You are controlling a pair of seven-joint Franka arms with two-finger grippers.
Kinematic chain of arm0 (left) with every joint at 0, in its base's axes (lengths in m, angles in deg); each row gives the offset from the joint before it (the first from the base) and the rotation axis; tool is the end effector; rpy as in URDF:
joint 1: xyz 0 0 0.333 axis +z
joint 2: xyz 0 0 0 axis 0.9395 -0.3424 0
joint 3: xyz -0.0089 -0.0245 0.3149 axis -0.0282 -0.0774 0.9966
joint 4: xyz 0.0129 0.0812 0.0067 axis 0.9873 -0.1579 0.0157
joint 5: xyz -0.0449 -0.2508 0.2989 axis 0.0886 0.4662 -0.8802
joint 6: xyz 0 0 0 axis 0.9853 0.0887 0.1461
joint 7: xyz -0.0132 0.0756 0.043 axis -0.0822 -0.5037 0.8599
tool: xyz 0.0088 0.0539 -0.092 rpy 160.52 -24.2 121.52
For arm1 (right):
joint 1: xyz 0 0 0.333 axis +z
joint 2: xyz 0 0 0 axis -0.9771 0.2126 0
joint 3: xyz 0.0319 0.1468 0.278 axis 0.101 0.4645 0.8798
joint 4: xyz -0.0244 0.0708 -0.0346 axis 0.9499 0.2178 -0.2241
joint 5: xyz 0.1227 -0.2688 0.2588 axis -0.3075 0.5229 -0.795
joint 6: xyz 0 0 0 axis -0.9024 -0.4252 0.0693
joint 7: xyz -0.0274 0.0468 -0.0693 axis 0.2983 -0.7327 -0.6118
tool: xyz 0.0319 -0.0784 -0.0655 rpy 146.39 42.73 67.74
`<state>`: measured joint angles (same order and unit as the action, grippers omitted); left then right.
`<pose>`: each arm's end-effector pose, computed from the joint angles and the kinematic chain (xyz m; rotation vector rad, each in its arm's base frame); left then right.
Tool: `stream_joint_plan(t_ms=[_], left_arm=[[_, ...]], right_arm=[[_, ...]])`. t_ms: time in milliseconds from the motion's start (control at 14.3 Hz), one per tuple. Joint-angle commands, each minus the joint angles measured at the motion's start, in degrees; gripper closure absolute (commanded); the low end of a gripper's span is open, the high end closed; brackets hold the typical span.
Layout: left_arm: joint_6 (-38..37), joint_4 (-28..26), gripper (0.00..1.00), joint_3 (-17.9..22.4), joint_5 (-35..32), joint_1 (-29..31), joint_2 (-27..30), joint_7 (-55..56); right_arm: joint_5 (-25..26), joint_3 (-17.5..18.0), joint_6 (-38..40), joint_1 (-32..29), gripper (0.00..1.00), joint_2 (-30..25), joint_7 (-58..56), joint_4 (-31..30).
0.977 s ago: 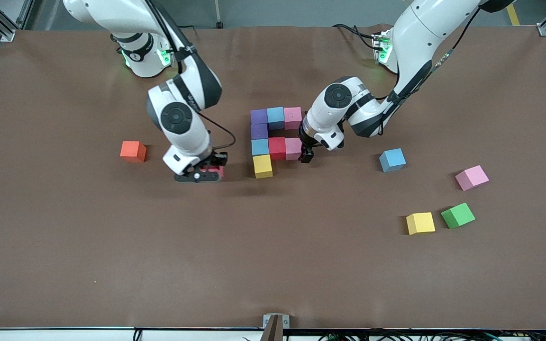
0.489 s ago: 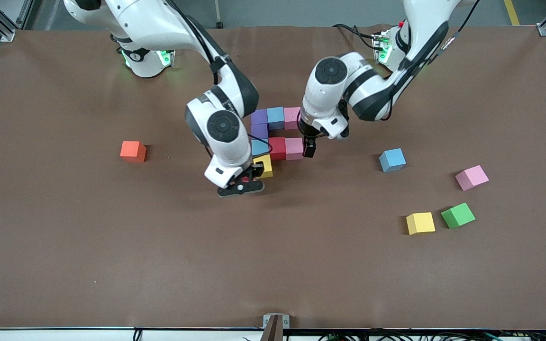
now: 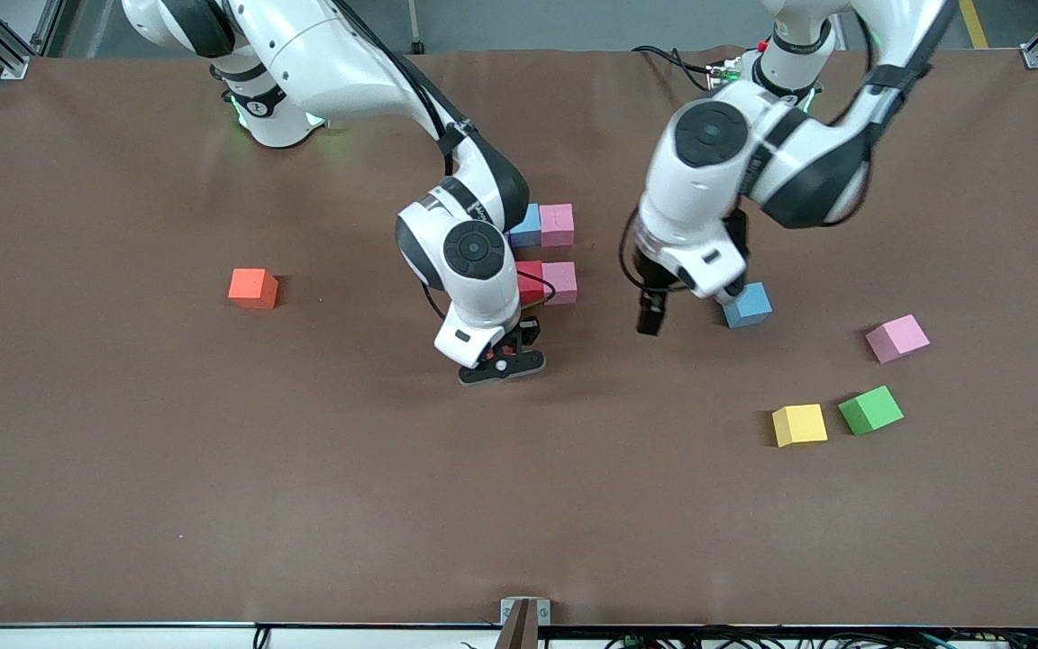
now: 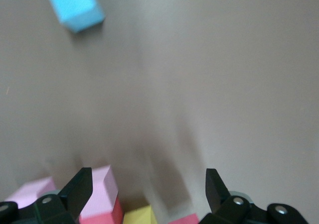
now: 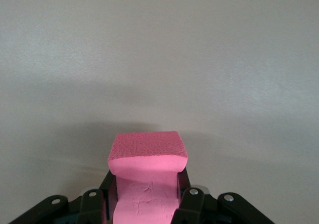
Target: Arrange 11 blocks into digit 3
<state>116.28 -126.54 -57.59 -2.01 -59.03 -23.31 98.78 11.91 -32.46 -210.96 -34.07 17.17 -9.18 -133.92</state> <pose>0.5404 -0.3208 0.4225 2.4206 1.9154 0.0939 0.5720 0.4904 0.2824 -3.0973 -0.3341 -0.0745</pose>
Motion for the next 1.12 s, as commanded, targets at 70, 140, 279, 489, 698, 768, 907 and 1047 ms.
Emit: stream_joint_plan(t_ms=[70, 140, 279, 489, 698, 768, 907, 1047], left_arm=[[-1.2, 2.9, 0.0, -0.2, 0.3, 6.3, -3.1, -16.2], [-1.2, 3.2, 0.0, -0.1, 0.2, 7.6, -3.3, -20.4], [-1.2, 4.6, 0.0, 0.1, 0.1, 10.4, -4.9, -28.2], [-1.2, 5.7, 0.0, 3.5, -1.4, 11.7, -6.2, -38.2], [-1.2, 7.1, 0.0, 7.5, -1.9, 11.8, -7.3, -49.1], [-1.2, 7.2, 0.0, 8.5, -1.9, 11.8, -7.3, -53.1], [-1.2, 7.5, 0.0, 10.4, -1.9, 11.9, -7.9, -61.0], [-1.2, 8.0, 0.0, 12.3, -1.9, 11.8, -8.7, -68.5]], right_arm=[[-0.4, -0.3, 1.3, 0.7, 0.99, 4.5, 1.2, 5.3], [-0.4, -0.4, 1.4, 0.7, 0.99, 5.0, 1.2, 5.7], [-0.4, -0.3, 1.7, 0.7, 0.99, 5.7, 1.0, 6.5], [-0.3, -0.4, 7.1, 0.7, 0.99, 8.8, 1.0, 11.7], [0.0, -0.4, 7.5, 0.7, 0.99, 8.8, 0.9, 11.6], [0.0, -0.4, 7.4, 0.7, 0.99, 8.9, 0.9, 11.6], [-0.3, -0.4, 7.5, 0.6, 0.99, 9.0, 1.2, 11.4], [-0.7, -0.4, 7.2, 0.2, 0.99, 9.0, 4.1, 11.2]])
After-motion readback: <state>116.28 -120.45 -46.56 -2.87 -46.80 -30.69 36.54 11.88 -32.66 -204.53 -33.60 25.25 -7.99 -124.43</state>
